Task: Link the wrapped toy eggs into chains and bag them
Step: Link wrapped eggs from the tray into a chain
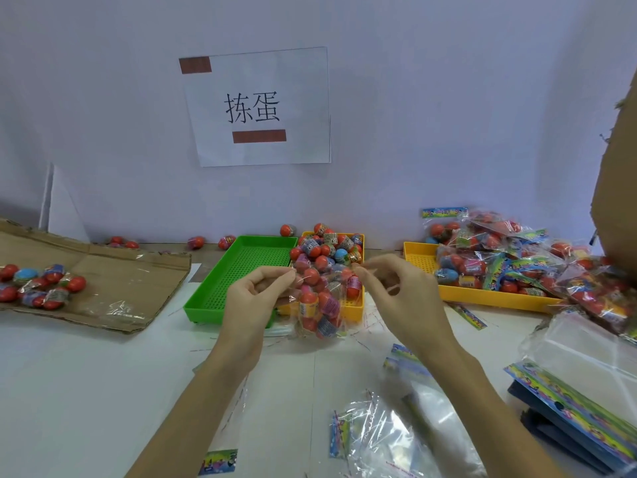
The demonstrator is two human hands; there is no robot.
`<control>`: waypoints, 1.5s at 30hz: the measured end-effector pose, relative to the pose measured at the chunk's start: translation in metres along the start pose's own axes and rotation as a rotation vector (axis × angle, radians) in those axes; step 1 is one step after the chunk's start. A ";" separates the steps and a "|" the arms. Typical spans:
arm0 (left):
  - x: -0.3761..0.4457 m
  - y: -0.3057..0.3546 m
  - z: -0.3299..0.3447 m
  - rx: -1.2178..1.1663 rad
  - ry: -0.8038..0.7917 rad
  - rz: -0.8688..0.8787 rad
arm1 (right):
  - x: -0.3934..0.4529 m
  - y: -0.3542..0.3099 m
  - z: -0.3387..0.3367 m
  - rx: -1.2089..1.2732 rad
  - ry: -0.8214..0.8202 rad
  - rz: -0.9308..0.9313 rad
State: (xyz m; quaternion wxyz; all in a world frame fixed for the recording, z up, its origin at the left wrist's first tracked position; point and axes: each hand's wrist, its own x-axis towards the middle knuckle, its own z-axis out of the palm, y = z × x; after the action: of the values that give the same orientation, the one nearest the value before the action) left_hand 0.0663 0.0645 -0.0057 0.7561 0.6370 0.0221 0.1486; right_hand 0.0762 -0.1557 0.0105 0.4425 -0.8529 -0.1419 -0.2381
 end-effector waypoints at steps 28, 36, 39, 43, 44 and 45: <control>0.002 0.000 -0.001 -0.030 -0.053 -0.026 | -0.010 -0.002 0.027 0.399 -0.116 0.216; 0.006 0.007 -0.014 0.081 -0.270 0.037 | -0.011 -0.003 0.038 0.368 -0.013 0.168; 0.005 0.006 -0.016 0.141 -0.256 0.049 | -0.010 -0.001 0.037 0.363 -0.029 0.152; 0.007 0.002 -0.015 0.137 -0.208 0.049 | -0.009 0.001 0.032 0.344 -0.041 0.131; 0.007 0.002 -0.016 0.094 -0.197 0.032 | -0.007 0.002 0.029 0.352 -0.036 0.134; 0.007 0.003 -0.016 0.026 -0.189 0.004 | -0.006 0.003 0.026 0.368 -0.032 0.140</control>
State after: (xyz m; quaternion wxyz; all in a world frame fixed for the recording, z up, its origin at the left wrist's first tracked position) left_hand 0.0690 0.0817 -0.0048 0.7461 0.6580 -0.0486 0.0890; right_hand 0.0800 -0.1361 -0.0080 0.6042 -0.7690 -0.1303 -0.1634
